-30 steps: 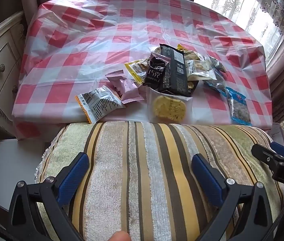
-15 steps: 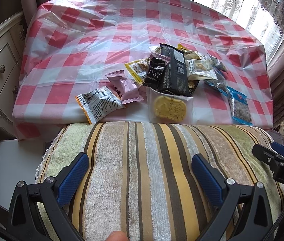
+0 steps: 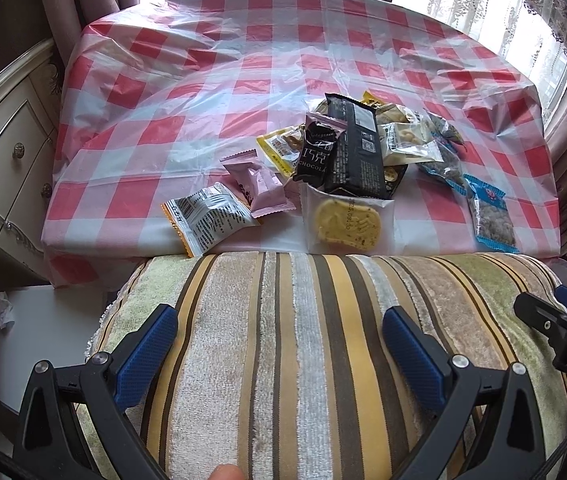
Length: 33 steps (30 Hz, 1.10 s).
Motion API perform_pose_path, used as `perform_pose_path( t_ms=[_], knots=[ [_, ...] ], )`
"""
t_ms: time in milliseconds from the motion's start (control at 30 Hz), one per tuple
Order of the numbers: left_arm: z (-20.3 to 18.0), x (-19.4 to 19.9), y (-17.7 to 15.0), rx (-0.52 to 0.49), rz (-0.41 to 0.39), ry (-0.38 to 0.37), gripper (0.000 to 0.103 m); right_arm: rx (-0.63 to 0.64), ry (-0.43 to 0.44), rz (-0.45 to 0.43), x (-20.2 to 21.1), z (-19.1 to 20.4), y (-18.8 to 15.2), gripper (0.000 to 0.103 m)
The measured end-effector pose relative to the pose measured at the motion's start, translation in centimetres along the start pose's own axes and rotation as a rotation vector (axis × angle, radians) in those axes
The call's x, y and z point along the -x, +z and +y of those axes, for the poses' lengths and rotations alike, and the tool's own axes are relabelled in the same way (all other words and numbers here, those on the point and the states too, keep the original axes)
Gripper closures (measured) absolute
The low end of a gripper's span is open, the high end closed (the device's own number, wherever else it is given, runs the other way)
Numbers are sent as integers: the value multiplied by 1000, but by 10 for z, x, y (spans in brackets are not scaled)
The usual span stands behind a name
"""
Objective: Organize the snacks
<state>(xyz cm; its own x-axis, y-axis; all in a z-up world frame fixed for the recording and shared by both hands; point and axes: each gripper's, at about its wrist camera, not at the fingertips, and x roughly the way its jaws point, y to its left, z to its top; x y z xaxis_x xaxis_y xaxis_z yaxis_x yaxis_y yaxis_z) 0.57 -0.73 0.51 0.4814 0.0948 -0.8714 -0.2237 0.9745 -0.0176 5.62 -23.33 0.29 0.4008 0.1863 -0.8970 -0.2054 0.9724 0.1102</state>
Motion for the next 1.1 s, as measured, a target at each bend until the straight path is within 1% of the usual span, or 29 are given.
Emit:
perform_pose_path(
  t_ms=[100, 133, 200, 300, 333, 367, 400, 467, 600, 767, 933, 1100],
  knots=[
    [-3, 4, 0, -15, -22, 28, 0, 2, 0, -6, 0, 0, 0, 0],
    [-4, 5, 0, -16, -26, 28, 0, 1, -2, -16, 0, 0, -2, 0],
    [-5, 7, 1, -24, -29, 15, 5, 2, -8, -27, 1, 1, -2, 0],
    [-8, 8, 1, -20, -28, 9, 7, 9, -20, -21, -2, 4, 1, 0],
    [-10, 7, 2, -26, -18, -12, 8, 22, -34, -7, -6, 7, 4, 0],
    [-12, 3, 2, -33, 9, -60, 8, 32, -44, -3, -9, 9, 7, 0],
    [-12, -1, 2, -34, 38, -86, 7, 35, -43, -4, -10, 9, 8, 0],
    [-12, -4, 1, -18, 50, -94, 6, 39, -47, 9, -15, 10, 12, 0],
    [-5, -10, 0, 20, 73, -140, 0, 31, -31, 4, -15, 7, 12, 0],
    [-11, -11, 0, 3, 60, -101, 0, 35, -35, 1, -14, 7, 12, 0],
    [-7, -11, 0, 24, 39, -94, 0, 42, -40, -6, -14, 9, 11, 0],
    [-8, -11, 1, 16, 40, -86, 0, 49, -50, -6, -13, 10, 11, 0]
  ],
)
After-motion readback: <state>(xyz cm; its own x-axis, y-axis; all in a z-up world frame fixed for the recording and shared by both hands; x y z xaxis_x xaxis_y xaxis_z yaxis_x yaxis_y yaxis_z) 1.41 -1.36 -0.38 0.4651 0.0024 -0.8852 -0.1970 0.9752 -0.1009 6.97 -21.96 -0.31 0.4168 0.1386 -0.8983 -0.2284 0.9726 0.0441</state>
